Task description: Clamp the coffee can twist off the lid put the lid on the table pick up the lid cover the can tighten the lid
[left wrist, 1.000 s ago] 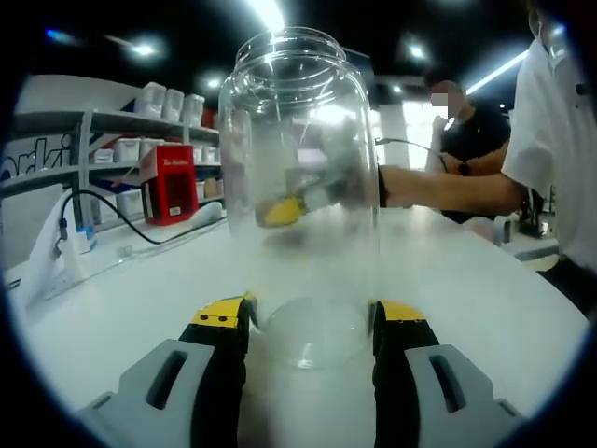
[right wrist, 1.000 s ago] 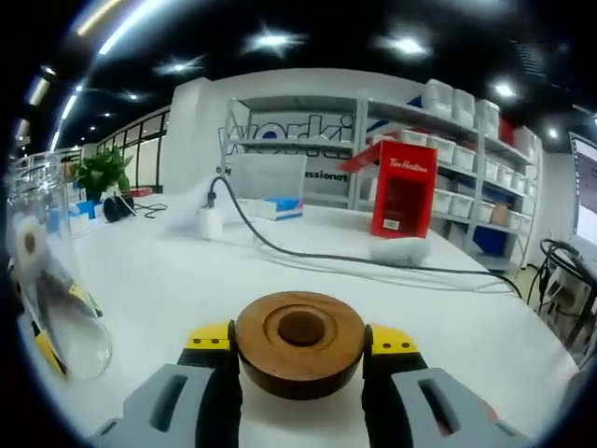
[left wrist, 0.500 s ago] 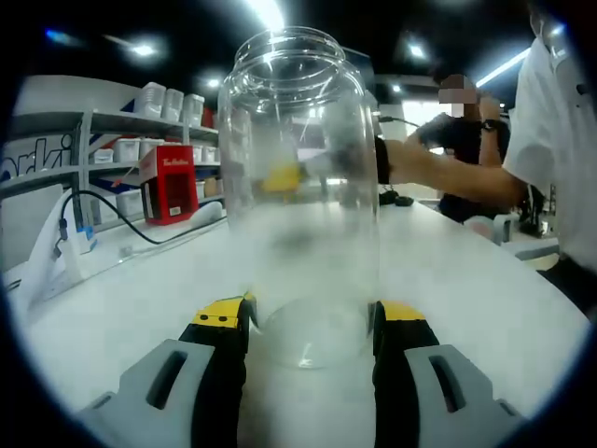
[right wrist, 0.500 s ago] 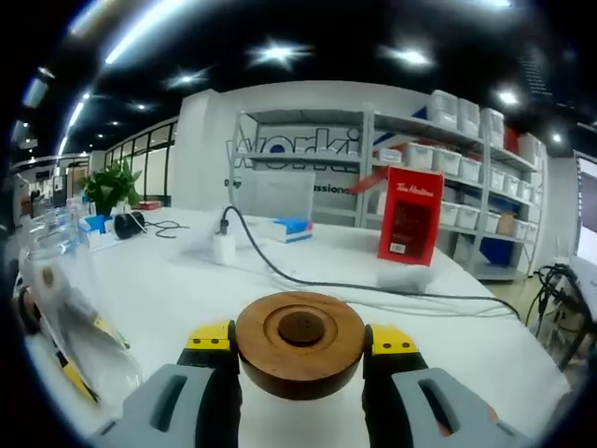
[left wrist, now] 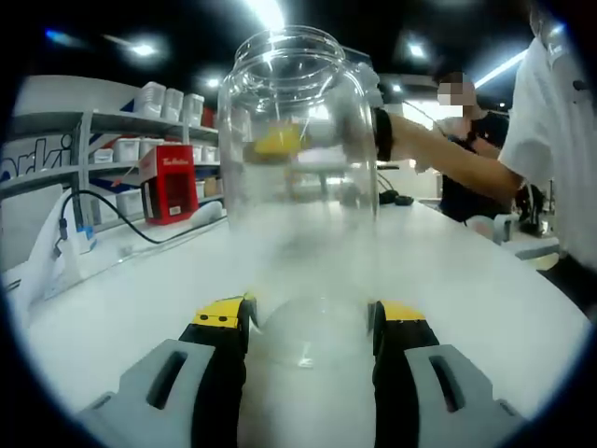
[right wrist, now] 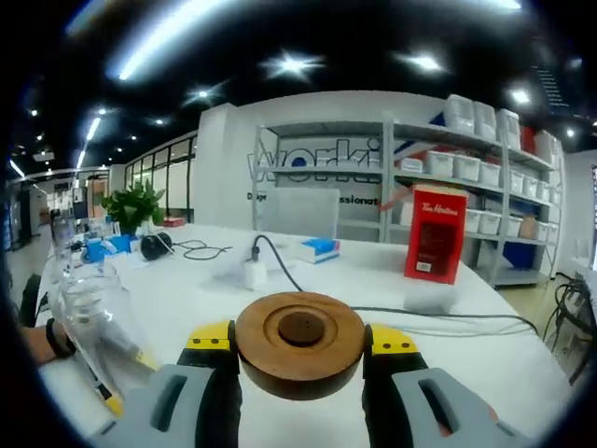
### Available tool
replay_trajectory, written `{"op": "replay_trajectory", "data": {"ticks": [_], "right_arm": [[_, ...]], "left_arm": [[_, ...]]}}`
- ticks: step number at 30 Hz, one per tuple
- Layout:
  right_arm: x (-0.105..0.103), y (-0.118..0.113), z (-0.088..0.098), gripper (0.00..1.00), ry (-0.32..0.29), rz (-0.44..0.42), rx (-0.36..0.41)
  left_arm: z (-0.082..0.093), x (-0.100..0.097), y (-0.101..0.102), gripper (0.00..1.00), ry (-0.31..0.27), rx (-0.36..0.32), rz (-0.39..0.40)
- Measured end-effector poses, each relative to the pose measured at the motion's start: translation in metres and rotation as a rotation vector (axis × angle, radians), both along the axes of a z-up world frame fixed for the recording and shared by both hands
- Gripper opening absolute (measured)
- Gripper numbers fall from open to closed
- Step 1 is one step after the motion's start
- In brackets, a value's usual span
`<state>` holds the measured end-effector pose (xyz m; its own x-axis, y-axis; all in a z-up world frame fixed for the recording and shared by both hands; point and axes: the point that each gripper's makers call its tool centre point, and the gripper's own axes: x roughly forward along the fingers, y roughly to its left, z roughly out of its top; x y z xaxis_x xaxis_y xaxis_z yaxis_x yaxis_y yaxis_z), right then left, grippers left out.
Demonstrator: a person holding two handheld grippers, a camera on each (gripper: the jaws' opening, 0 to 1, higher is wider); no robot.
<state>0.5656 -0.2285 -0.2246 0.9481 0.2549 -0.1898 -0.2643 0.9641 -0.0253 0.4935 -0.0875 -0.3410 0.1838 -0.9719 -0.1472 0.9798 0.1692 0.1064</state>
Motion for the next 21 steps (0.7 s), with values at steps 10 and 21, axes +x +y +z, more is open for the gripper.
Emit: {"op": "replay_trajectory", "data": {"ticks": [10, 21], "right_arm": [[-0.005, 0.015, 0.014, 0.46, -0.008, 0.058, -0.006], [-0.013, 0.036, 0.036, 0.47, -0.033, 0.125, -0.006]], "left_arm": [[0.0, -0.001, 0.0, 0.44, 0.001, 0.002, -0.001], [-0.001, -0.002, 0.0, 0.44, -0.001, 0.005, -0.001]]}}
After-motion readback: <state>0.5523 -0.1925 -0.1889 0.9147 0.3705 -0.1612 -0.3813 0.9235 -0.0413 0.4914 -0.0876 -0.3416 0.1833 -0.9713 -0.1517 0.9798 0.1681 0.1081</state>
